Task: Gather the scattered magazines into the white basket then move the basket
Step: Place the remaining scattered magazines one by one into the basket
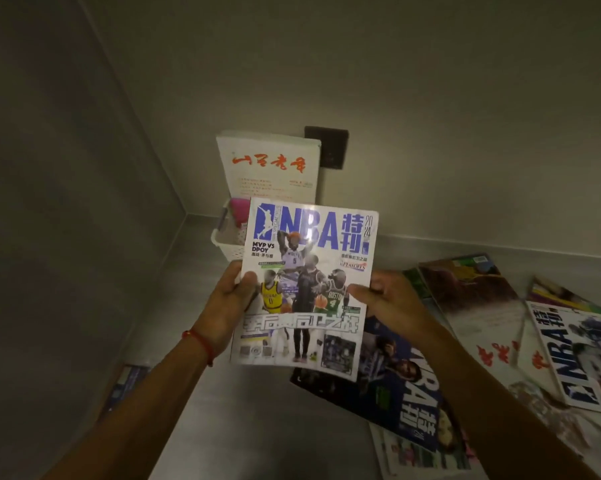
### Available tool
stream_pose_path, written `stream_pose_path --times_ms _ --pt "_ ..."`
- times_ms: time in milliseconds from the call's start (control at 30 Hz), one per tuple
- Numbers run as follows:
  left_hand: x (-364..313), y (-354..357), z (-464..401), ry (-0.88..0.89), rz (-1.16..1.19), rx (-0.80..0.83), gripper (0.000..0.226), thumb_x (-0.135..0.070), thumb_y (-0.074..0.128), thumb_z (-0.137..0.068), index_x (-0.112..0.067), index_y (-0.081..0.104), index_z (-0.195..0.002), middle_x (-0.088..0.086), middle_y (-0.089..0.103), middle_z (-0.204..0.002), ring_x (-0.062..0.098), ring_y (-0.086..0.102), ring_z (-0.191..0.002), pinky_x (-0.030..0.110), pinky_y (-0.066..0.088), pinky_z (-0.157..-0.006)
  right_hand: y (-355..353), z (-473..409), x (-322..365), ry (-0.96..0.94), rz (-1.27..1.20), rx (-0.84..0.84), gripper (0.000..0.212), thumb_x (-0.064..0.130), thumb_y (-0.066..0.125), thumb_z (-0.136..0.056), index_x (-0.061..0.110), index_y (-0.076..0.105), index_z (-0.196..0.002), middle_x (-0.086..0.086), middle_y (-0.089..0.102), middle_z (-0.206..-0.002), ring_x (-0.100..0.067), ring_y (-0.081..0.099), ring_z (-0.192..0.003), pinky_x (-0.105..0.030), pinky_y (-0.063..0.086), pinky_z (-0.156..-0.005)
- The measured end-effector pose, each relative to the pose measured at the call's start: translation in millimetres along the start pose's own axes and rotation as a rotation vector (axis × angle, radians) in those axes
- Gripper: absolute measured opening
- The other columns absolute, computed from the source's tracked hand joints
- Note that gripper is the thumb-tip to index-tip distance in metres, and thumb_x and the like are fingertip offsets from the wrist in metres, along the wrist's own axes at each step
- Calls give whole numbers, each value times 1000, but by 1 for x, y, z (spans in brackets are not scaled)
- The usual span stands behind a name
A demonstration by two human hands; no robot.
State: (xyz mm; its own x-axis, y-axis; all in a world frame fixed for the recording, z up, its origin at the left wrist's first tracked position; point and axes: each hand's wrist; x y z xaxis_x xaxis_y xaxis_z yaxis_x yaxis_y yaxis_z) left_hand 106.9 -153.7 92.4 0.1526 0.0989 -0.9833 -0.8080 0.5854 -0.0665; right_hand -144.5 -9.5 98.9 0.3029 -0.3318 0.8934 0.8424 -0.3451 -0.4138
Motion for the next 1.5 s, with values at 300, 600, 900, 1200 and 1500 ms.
stream_pose_path --times_ms 300,600,900,1200,1500 --pt "-65 -61 -101 256 -90 -225 11 -13 56 -96 -9 66 -100 -9 73 -87 0 67 -73 19 56 -64 3 -100 91 -271 352 -292 19 26 66 -92 12 75 -102 -1 77 -99 9 61 -63 -3 46 -55" --pt "-63 -94 -178 175 -156 -316 10 -10 64 -90 -12 73 -90 13 74 -91 13 67 -75 33 56 -71 34 -167 101 -224 279 -377 24 25 70 -89 13 74 -110 -3 75 -110 -18 74 -85 -20 55 -69" --pt "-10 -87 -218 -43 -79 -265 17 -23 70 -90 -20 74 -73 12 71 -81 21 60 -70 41 51 -71 60 -202 53 -32 331 -436 21 21 70 -89 8 76 -105 -8 74 -111 -24 73 -94 0 30 -57" --pt "-3 -87 -239 -165 -108 -134 16 -18 61 -94 -23 72 -103 6 73 -101 25 67 -91 39 59 -79 67 -223 41 60 286 -409 19 19 59 -93 9 73 -84 -8 76 -92 -15 64 -70 -13 40 -57" --pt "-4 -58 -211 -298 309 -168 41 -1 53 -96 -22 50 -131 7 55 -123 25 60 -99 42 51 -88 19 -152 18 74 66 -213 20 3 63 -87 14 73 -101 -1 73 -106 -19 73 -89 -44 59 -85"
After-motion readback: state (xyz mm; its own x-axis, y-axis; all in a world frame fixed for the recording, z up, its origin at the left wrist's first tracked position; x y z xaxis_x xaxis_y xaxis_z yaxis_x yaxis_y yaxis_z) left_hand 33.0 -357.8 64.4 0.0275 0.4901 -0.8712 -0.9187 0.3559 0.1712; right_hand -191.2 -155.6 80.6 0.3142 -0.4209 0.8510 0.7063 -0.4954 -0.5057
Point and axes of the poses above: each hand's wrist, its own z-axis away from the middle knuckle, its own y-axis out of the palm, x = y × z
